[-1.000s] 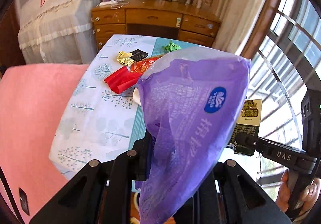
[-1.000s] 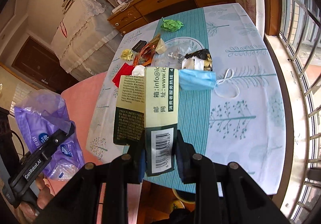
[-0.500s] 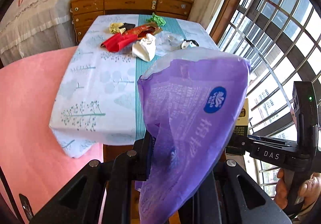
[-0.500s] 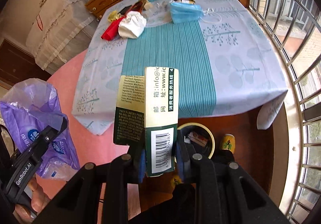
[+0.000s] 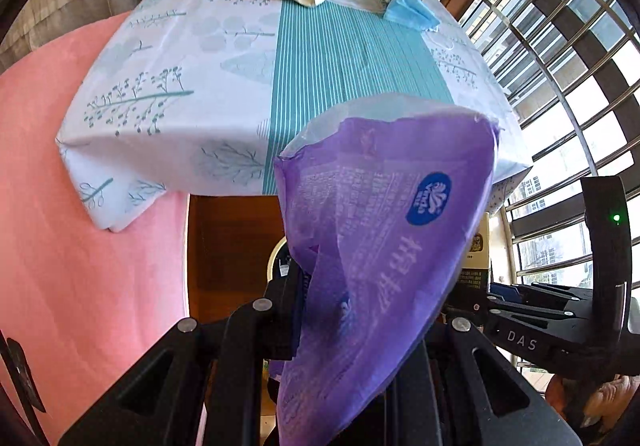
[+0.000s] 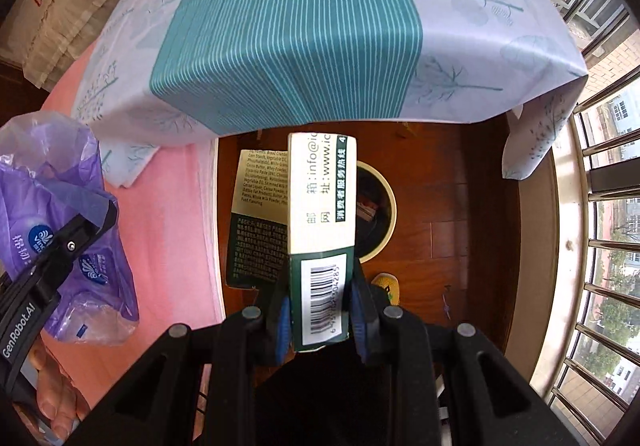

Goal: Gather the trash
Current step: 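Carry the bag and green box over the bin and release both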

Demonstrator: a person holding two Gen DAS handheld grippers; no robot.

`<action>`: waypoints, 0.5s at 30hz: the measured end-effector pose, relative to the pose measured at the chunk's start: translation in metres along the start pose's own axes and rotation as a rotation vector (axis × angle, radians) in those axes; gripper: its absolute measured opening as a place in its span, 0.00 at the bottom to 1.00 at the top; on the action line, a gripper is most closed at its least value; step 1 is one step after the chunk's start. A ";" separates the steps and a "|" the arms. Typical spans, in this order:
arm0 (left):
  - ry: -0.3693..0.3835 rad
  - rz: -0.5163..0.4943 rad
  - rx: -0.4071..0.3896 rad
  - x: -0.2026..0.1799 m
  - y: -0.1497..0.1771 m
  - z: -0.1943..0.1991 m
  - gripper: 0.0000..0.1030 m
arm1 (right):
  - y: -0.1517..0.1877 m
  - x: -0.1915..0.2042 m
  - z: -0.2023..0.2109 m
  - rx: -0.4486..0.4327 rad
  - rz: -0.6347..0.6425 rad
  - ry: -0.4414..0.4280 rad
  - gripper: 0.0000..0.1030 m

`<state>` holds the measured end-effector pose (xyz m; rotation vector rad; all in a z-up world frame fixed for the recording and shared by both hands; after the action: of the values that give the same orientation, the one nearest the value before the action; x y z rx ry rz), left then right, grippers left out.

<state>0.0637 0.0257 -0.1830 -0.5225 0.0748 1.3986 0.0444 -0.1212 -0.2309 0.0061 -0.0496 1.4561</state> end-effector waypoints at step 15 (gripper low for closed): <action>-0.087 0.098 0.146 0.041 0.043 -0.132 0.16 | 0.017 -0.024 -0.141 0.134 -0.003 0.028 0.24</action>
<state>0.0645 0.0151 -0.3274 -0.3399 0.1328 1.4967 0.0286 -0.1386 -0.3736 0.0950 0.0712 1.4539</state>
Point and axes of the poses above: each gripper's, at about its wrist camera, not at the fingertips, and z roughly against the way its jaws point, x to its left, y to its underside, the point moved 10 cm from there along -z, roughly the way its jaws point, and after that the axes turned 7 degrees about y, right-handed, at the moved point
